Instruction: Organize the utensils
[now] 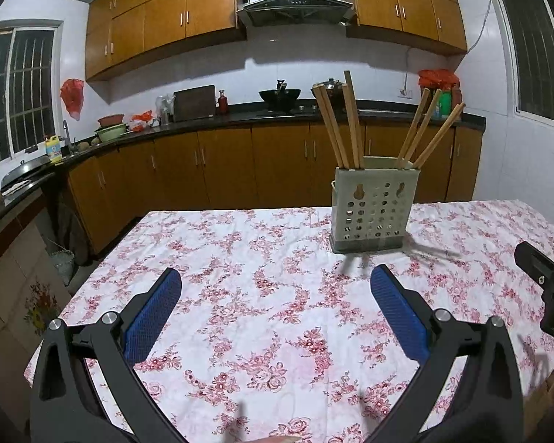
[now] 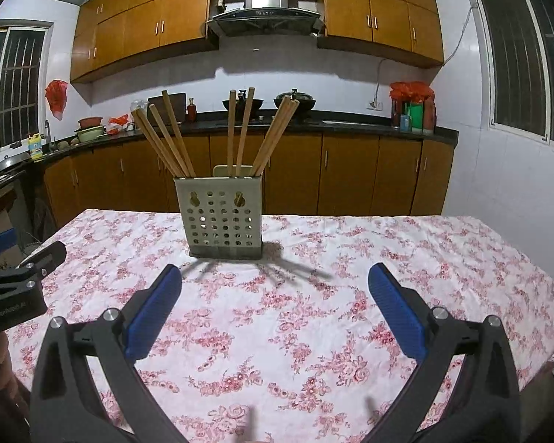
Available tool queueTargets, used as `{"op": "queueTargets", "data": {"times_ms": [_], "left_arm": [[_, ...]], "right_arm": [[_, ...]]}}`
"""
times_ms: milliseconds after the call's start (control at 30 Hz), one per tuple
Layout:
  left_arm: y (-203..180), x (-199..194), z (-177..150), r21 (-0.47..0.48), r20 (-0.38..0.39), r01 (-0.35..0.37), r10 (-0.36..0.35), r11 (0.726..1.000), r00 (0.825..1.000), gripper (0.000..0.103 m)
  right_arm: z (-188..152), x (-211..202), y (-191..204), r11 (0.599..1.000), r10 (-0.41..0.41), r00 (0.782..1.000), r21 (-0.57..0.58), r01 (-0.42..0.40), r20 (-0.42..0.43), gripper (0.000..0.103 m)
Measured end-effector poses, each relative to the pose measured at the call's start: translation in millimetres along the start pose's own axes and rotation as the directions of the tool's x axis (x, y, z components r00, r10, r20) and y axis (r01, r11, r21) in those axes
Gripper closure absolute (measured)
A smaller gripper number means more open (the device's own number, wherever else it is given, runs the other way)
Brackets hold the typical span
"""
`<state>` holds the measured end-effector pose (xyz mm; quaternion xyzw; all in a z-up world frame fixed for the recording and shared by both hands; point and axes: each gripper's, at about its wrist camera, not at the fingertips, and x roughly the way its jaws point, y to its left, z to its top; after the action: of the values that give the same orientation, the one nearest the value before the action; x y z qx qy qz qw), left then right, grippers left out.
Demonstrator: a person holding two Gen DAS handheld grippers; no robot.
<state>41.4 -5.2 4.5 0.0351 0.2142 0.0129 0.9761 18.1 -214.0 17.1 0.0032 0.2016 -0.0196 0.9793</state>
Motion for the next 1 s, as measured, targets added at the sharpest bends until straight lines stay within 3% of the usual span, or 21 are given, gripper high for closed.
{"op": "queueTargets", "data": {"times_ms": [1000], "left_arm": [[-6.5, 0.6, 1.7, 0.004, -0.003, 0.009, -0.009, 1.0, 1.0, 0.002]], "right_arm": [[-1.1, 1.6, -4.6, 1.0, -0.002, 1.0, 0.018, 0.002, -0.009, 0.004]]}}
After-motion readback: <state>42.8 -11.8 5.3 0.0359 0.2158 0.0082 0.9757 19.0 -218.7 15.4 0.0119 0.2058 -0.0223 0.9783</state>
